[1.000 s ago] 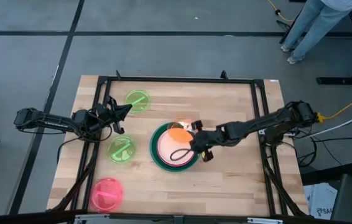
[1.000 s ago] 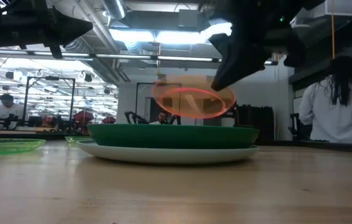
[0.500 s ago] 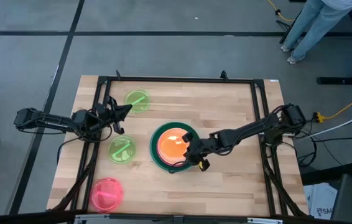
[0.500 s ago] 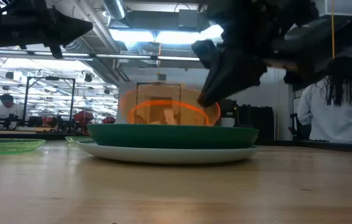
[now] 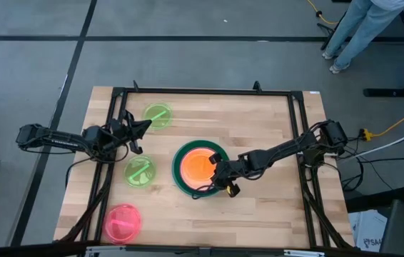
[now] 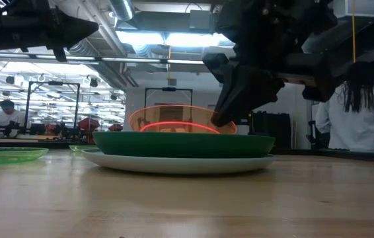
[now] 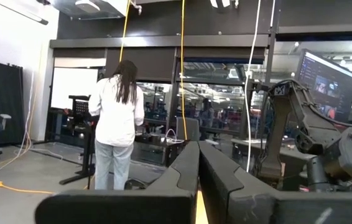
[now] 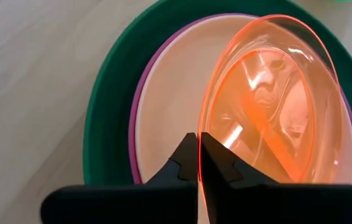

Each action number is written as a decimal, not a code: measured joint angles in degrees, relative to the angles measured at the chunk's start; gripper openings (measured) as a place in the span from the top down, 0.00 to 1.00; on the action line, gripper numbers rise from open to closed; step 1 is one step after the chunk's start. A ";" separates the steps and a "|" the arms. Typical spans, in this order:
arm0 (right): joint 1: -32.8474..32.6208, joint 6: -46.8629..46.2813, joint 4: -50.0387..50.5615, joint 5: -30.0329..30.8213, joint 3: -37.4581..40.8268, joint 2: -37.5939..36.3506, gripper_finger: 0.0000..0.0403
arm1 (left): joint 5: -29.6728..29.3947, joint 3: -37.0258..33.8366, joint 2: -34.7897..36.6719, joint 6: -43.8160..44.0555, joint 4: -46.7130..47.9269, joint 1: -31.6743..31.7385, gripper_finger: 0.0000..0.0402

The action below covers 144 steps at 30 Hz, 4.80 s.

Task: Stack plastic plates
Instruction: Stack the orange plate on top of the light orange plate, then stack the bottom light green plate on top of the orange plate

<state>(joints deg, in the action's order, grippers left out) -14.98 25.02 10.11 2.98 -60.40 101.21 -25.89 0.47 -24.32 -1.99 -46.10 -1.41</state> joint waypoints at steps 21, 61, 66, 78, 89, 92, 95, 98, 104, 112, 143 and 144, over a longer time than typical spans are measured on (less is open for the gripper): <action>0.00 -7.07 0.20 1.51 0.02 0.00 0.87 | -1.07 0.00 0.00 -1.49 -1.12 0.00 0.99; 0.00 -20.16 -2.54 -4.28 11.11 -16.39 0.67 | -3.17 7.84 -8.55 0.31 16.33 0.02 0.59; 0.00 -20.31 -9.11 -4.28 17.40 -19.46 0.67 | -3.18 13.40 -11.87 4.78 27.54 0.02 0.60; 0.00 -19.88 -23.25 -5.59 28.53 -21.75 0.67 | -0.52 29.32 -22.84 22.00 62.00 2.54 0.60; 0.00 -22.04 -27.74 -5.11 35.79 -21.73 0.67 | 17.81 38.31 -35.85 28.39 78.63 9.75 0.60; 0.00 -22.50 -28.88 -5.11 36.85 -21.73 0.67 | 20.65 40.67 -39.94 27.98 82.92 12.41 0.60; 0.00 -22.65 -31.34 -4.34 38.06 -21.73 0.67 | 23.07 43.27 -43.62 26.62 88.04 14.95 0.60; 0.00 -22.65 -32.09 -2.91 38.50 -21.70 0.67 | 25.47 45.97 -46.51 24.49 93.09 17.21 0.60; 0.00 -22.63 -32.89 -1.46 38.56 -21.53 0.67 | 29.80 47.69 -51.15 19.51 99.86 22.33 0.60; 0.00 -22.63 -32.74 -1.42 38.56 -21.51 0.67 | 34.55 47.67 -59.30 15.22 108.24 25.80 0.60; 0.00 -22.62 -32.45 -0.91 38.56 -21.51 0.67 | 41.24 44.99 -70.12 0.82 103.77 22.82 0.60; 0.00 -22.61 -32.48 -0.87 38.56 -21.50 0.67 | 41.28 44.91 -70.12 0.81 103.76 22.82 0.60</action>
<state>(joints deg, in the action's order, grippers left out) -14.98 2.42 -22.37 2.11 -21.85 79.71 15.39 45.38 -94.43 -1.19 57.66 21.41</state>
